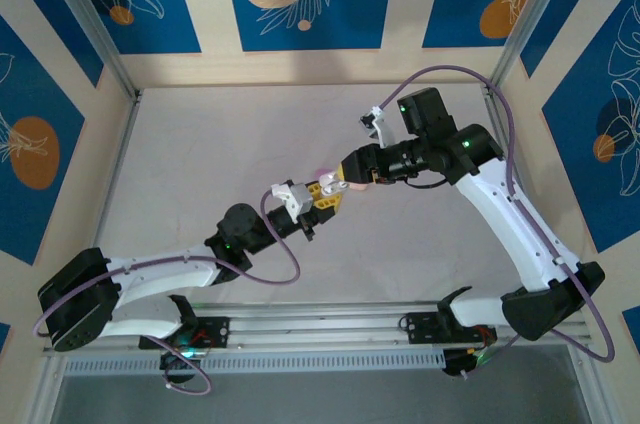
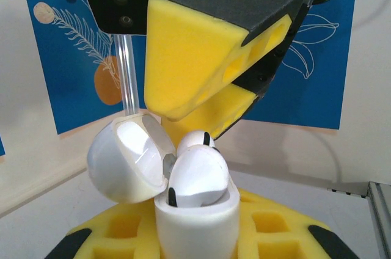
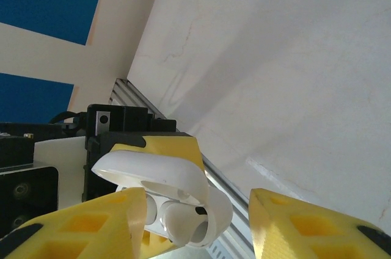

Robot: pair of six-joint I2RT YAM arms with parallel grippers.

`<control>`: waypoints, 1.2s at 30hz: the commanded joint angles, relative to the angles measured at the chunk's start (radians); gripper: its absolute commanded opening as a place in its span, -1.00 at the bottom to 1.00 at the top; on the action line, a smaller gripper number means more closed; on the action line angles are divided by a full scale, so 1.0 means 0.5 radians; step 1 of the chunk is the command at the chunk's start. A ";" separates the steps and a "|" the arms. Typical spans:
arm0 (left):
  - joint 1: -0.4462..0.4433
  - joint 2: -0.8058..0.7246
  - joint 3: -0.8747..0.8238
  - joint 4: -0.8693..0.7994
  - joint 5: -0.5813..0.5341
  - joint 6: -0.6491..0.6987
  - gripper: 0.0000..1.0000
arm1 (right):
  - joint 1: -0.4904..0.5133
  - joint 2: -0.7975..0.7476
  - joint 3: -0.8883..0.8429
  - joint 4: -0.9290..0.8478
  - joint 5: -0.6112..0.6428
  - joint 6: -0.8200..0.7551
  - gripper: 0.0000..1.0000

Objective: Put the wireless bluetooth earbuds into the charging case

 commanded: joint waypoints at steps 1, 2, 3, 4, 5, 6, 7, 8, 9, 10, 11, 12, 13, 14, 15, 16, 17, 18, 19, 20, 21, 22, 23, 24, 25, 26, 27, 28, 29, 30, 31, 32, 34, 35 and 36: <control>0.004 -0.023 0.073 0.058 0.028 0.012 -0.76 | -0.043 -0.016 0.041 0.072 -0.042 0.049 -0.01; 0.004 -0.017 0.073 0.057 0.031 0.016 -0.76 | -0.057 -0.011 0.042 0.123 -0.076 0.082 -0.01; 0.004 -0.011 0.077 0.056 0.036 0.018 -0.76 | -0.067 -0.002 0.043 0.158 -0.109 0.101 -0.01; 0.004 -0.009 0.087 0.055 0.048 0.019 -0.76 | -0.075 0.015 0.044 0.198 -0.157 0.121 0.00; 0.004 -0.004 0.093 0.048 0.065 0.020 -0.76 | -0.079 0.043 0.047 0.214 -0.185 0.132 0.03; 0.004 -0.001 0.104 0.040 0.080 0.021 -0.76 | -0.079 0.081 0.062 0.203 -0.200 0.133 0.03; 0.004 0.007 0.113 0.032 0.099 0.022 -0.76 | -0.077 0.135 0.087 0.165 -0.211 0.123 0.04; 0.004 0.011 0.119 0.026 0.113 0.023 -0.76 | -0.072 0.189 0.115 0.114 -0.231 0.099 0.04; 0.004 0.017 0.121 0.033 0.110 0.017 -0.76 | -0.063 0.235 0.136 0.064 -0.236 0.077 0.04; 0.004 0.022 0.123 0.054 0.085 -0.003 -0.76 | -0.046 0.279 0.159 0.002 -0.241 0.041 0.04; 0.004 0.025 0.123 0.080 0.054 -0.014 -0.76 | -0.027 0.302 0.176 -0.045 -0.260 -0.001 0.04; 0.004 0.025 0.124 0.092 0.033 -0.021 -0.76 | -0.013 0.307 0.170 -0.064 -0.282 -0.035 0.04; 0.006 0.023 0.128 0.089 0.014 -0.025 -0.76 | 0.002 0.301 0.155 -0.083 -0.311 -0.070 0.04; 0.007 0.020 0.131 0.076 0.010 -0.026 -0.76 | 0.012 0.294 0.140 -0.110 -0.340 -0.109 0.02; 0.010 0.019 0.132 0.071 0.008 -0.031 -0.76 | 0.016 0.283 0.134 -0.134 -0.350 -0.134 0.01; 0.011 0.018 0.129 0.067 0.001 -0.040 -0.76 | 0.016 0.259 0.113 -0.154 -0.343 -0.147 -0.01; 0.013 0.018 0.129 0.070 -0.010 -0.044 -0.76 | 0.014 0.235 0.089 -0.162 -0.346 -0.157 -0.02; 0.017 0.020 0.126 0.073 -0.020 -0.050 -0.76 | 0.011 0.210 0.063 -0.163 -0.357 -0.162 -0.02; 0.016 0.020 0.126 0.072 -0.032 -0.051 -0.76 | 0.009 0.176 0.034 -0.160 -0.365 -0.160 -0.03; 0.019 0.023 0.126 0.067 -0.039 -0.049 -0.76 | 0.007 0.148 0.008 -0.157 -0.368 -0.156 -0.03; 0.019 0.027 0.126 0.063 -0.042 -0.054 -0.76 | 0.004 0.121 -0.016 -0.155 -0.377 -0.155 -0.04; 0.021 0.029 0.126 0.064 -0.045 -0.057 -0.76 | 0.006 0.101 -0.027 -0.157 -0.379 -0.155 -0.04; 0.022 0.032 0.128 0.066 -0.046 -0.062 -0.76 | 0.004 0.082 -0.041 -0.157 -0.375 -0.152 -0.04; 0.022 0.033 0.128 0.067 -0.043 -0.066 -0.76 | 0.004 0.063 -0.055 -0.157 -0.367 -0.148 -0.04; 0.022 0.032 0.128 0.065 -0.043 -0.071 -0.76 | 0.001 0.052 -0.063 -0.157 -0.365 -0.152 -0.04; 0.022 0.030 0.126 0.064 -0.043 -0.078 -0.76 | 0.001 0.044 -0.069 -0.157 -0.365 -0.155 -0.04; 0.022 0.026 0.125 0.054 -0.040 -0.079 -0.76 | -0.002 0.043 -0.069 -0.161 -0.361 -0.157 -0.04; 0.022 0.023 0.125 0.045 -0.042 -0.080 -0.76 | -0.007 0.043 -0.063 -0.166 -0.345 -0.160 -0.04; 0.022 0.015 0.125 0.025 -0.042 -0.079 -0.76 | -0.011 0.043 -0.059 -0.165 -0.308 -0.151 -0.02; 0.022 0.013 0.129 -0.009 -0.044 -0.079 -0.76 | -0.027 0.035 -0.052 -0.156 -0.252 -0.134 0.00; 0.022 0.007 0.126 -0.040 -0.049 -0.081 -0.76 | -0.042 0.024 -0.048 -0.143 -0.188 -0.111 0.00; 0.022 0.011 0.121 -0.088 -0.069 -0.090 -0.76 | -0.072 0.003 -0.052 -0.122 -0.097 -0.074 0.01; 0.030 0.029 0.106 -0.195 -0.122 -0.136 -0.76 | -0.152 -0.049 -0.098 -0.056 0.103 0.022 0.05; 0.042 0.042 0.104 -0.280 -0.137 -0.200 -0.75 | -0.206 -0.085 -0.146 -0.021 0.185 0.071 0.05; 0.062 0.059 0.111 -0.391 -0.143 -0.274 -0.75 | -0.264 -0.108 -0.200 0.000 0.248 0.127 0.05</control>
